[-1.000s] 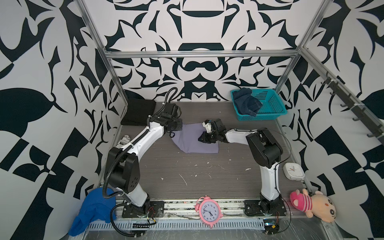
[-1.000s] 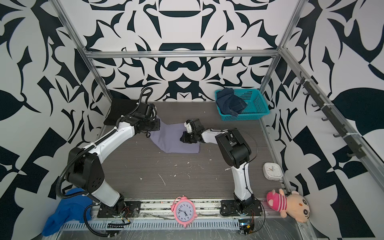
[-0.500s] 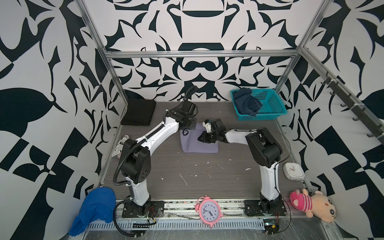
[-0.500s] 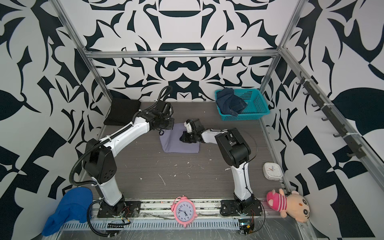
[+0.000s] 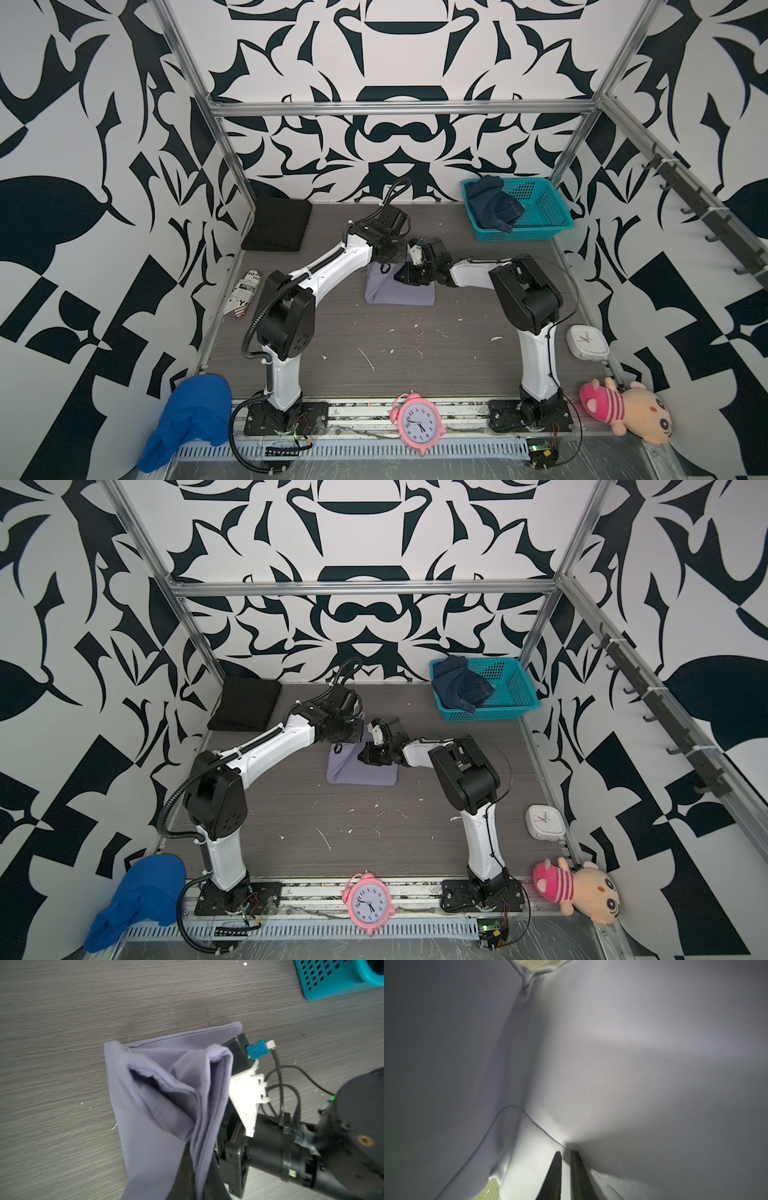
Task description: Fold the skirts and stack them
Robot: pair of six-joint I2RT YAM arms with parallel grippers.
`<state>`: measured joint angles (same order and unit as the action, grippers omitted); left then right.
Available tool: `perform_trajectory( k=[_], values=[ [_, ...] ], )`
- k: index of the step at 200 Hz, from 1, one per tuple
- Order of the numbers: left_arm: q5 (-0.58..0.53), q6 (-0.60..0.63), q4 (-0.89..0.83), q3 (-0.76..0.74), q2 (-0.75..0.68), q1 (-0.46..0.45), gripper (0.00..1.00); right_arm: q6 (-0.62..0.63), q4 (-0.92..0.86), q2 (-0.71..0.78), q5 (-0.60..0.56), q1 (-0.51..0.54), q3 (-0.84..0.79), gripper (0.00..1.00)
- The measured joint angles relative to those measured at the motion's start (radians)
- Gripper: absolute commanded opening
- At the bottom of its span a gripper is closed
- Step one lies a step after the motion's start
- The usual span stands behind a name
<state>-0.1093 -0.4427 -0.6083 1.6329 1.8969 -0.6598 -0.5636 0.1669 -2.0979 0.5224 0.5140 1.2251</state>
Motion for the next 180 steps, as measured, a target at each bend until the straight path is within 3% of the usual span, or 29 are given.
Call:
perform_trajectory(
  k=[48, 102, 142, 180],
  values=[
    [-0.004, -0.037, 0.029, -0.035, 0.0, -0.001, 0.0, -0.008, 0.015, 0.024, 0.024, -0.002, -0.023, 0.34],
    [-0.039, -0.036, 0.032, -0.035, -0.011, -0.002, 0.0, -0.074, 0.053, 0.204, 0.092, -0.091, -0.152, 0.46],
    [-0.056, -0.035, 0.032, -0.036, -0.018, -0.002, 0.0, -0.069, 0.009, 0.257, 0.055, -0.209, -0.206, 0.46],
    [-0.063, -0.032, 0.032, -0.036, -0.018, -0.002, 0.0, -0.045, -0.003, 0.203, 0.055, -0.216, -0.22, 0.36]
  ],
)
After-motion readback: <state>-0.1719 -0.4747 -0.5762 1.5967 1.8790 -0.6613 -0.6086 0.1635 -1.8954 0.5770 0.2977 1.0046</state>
